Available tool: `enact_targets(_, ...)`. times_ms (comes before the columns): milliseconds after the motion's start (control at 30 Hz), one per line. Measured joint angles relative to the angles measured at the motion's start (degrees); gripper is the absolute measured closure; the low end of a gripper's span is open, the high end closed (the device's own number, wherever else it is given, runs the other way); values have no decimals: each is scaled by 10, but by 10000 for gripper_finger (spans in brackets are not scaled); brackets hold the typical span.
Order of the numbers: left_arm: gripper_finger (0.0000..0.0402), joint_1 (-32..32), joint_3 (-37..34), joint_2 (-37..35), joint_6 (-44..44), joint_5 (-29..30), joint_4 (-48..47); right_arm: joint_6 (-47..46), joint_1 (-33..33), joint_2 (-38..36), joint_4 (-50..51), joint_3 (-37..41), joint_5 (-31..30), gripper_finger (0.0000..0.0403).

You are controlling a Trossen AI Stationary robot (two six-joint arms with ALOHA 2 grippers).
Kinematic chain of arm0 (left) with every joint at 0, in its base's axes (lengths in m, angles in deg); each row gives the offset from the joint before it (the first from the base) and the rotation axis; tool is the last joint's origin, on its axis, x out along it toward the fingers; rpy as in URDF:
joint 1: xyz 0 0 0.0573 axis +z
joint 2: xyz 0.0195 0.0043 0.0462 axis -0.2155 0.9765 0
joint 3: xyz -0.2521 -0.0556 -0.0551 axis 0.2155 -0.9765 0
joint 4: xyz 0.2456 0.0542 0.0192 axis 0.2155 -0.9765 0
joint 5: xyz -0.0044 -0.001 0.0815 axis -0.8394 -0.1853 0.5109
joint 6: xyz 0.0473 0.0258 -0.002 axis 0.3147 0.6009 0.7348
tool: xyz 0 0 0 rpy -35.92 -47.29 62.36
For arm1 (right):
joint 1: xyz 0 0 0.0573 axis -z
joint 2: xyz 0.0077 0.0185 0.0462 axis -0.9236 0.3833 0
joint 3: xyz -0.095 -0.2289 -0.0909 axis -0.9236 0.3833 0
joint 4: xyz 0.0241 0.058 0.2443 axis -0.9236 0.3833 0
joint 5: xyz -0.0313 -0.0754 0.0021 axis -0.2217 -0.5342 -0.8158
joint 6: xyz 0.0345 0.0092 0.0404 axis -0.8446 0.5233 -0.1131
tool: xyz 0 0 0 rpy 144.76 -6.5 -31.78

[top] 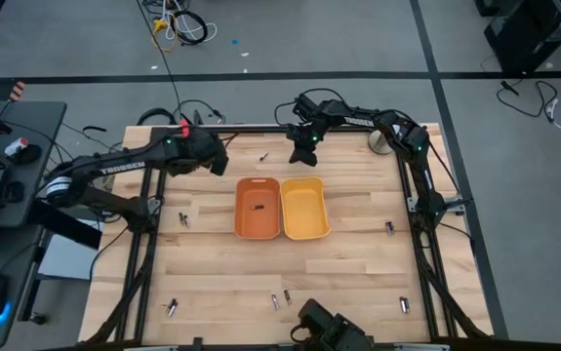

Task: Sort batteries
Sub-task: Put the black battery into the orange bin

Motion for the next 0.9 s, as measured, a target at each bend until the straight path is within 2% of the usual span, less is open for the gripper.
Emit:
enact_targets(200,264,83,-78,0,-10,-49,78,9,-1,0,0,0,4,402)
enact_targets(367,264,155,-120,0,15,-103,149,11,-2,0,1,0,4,402)
enact_targets(533,264,211,-138,-1,29,-107,161,11,-2,0,1,0,4,402)
enact_targets(733,264,245,-161,-1,50,-113,187,15,-2,0,0,0,4,402)
enact_targets(900,264,257,-196,-1,51,-153,259,15,-2,0,-4,0,4,402)
